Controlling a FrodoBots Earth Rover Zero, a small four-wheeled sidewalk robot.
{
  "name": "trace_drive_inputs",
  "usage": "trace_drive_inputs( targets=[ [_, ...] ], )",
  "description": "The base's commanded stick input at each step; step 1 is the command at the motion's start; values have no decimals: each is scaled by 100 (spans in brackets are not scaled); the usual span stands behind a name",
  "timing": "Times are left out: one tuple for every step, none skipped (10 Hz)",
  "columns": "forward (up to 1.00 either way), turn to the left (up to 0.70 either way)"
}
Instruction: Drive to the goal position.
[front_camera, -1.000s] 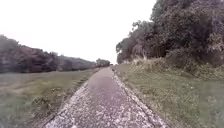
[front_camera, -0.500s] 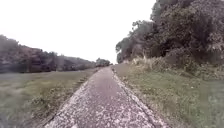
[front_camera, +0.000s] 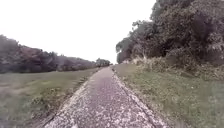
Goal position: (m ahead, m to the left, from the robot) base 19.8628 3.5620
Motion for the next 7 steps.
trace_drive_inputs(
  targets=[
    [5, 0],
    [5, 0],
    [5, 0],
    [5, 0],
    [5, 0],
    [5, 0],
    [5, 0]
  ],
)
